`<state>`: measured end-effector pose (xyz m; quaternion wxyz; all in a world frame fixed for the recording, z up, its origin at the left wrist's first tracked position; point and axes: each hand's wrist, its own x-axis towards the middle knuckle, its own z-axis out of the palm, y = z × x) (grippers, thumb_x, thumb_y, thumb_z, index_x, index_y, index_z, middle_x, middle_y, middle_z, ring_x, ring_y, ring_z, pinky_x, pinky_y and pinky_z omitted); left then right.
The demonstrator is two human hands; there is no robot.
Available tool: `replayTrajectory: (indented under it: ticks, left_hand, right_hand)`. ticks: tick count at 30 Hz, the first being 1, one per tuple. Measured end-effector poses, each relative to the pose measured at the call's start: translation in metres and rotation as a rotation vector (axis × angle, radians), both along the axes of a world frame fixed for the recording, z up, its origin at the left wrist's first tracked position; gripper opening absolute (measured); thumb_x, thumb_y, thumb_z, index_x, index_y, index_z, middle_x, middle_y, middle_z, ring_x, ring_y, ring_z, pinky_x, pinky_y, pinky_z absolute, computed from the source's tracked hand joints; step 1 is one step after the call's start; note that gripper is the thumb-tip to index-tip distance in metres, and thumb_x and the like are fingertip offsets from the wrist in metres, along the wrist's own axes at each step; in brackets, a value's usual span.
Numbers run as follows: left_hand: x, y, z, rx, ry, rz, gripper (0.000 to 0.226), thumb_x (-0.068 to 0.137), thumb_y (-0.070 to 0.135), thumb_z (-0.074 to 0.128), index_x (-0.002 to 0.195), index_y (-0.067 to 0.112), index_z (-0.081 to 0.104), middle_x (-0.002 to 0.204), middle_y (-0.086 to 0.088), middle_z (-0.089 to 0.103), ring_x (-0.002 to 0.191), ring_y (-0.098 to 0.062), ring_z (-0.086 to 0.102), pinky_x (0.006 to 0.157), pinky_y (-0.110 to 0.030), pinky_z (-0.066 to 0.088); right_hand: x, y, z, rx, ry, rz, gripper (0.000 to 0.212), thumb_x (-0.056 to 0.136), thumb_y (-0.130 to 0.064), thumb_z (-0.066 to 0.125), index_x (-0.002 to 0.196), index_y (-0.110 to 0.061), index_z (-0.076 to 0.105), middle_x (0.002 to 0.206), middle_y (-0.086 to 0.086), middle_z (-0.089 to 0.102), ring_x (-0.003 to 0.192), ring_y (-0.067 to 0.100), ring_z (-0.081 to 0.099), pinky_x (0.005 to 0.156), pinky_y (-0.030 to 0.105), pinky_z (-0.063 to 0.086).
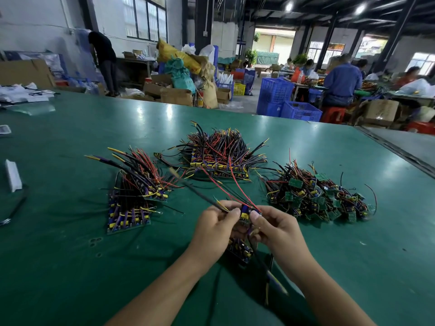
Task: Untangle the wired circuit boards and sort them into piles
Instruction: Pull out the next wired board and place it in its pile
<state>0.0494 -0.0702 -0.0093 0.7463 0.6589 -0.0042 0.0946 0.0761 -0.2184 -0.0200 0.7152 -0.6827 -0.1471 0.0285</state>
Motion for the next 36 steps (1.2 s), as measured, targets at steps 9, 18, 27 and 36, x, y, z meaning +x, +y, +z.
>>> replayTrajectory:
  ticks: [9, 18, 27, 36]
  left_hand:
    - [-0.003, 0.001, 0.004, -0.065, 0.056, -0.162, 0.01, 0.087, 0.009, 0.067, 0.093, 0.005, 0.073, 0.085, -0.012, 0.074, 0.077, -0.021, 0.068, 0.079, -0.035, 0.056]
    - [-0.003, 0.003, 0.005, -0.252, 0.164, -0.155, 0.028, 0.056, 0.027, 0.079, 0.076, 0.008, 0.076, 0.074, -0.009, 0.068, 0.06, -0.013, 0.06, 0.057, -0.022, 0.05]
    - [0.001, 0.011, 0.005, -0.417, 0.174, -0.26, 0.015, 0.058, 0.018, 0.078, 0.07, 0.009, 0.077, 0.065, -0.005, 0.068, 0.056, -0.013, 0.064, 0.054, -0.018, 0.053]
    - [0.001, 0.008, 0.009, -0.404, 0.155, -0.208, 0.012, 0.067, 0.016, 0.074, 0.079, 0.013, 0.075, 0.061, 0.004, 0.063, 0.051, -0.005, 0.058, 0.05, -0.017, 0.051]
  right_hand:
    - [0.0, -0.006, 0.008, -0.05, -0.079, 0.039, 0.031, 0.076, -0.027, 0.07, 0.102, -0.01, 0.07, 0.06, 0.007, 0.061, 0.052, 0.015, 0.057, 0.052, 0.027, 0.05]
    - [-0.003, -0.005, 0.013, -0.025, -0.094, 0.086, 0.035, 0.076, -0.018, 0.07, 0.096, 0.008, 0.058, 0.075, 0.035, 0.062, 0.056, 0.026, 0.057, 0.052, 0.033, 0.052]
    - [-0.007, 0.001, 0.012, 0.259, 0.06, 0.201, 0.009, 0.079, -0.012, 0.068, 0.086, -0.006, 0.068, 0.071, 0.016, 0.057, 0.056, 0.023, 0.051, 0.053, 0.031, 0.042]
    - [0.0, 0.003, 0.015, 0.371, 0.228, 0.09, 0.026, 0.081, -0.017, 0.063, 0.105, -0.008, 0.064, 0.059, 0.009, 0.057, 0.046, 0.015, 0.055, 0.043, 0.02, 0.046]
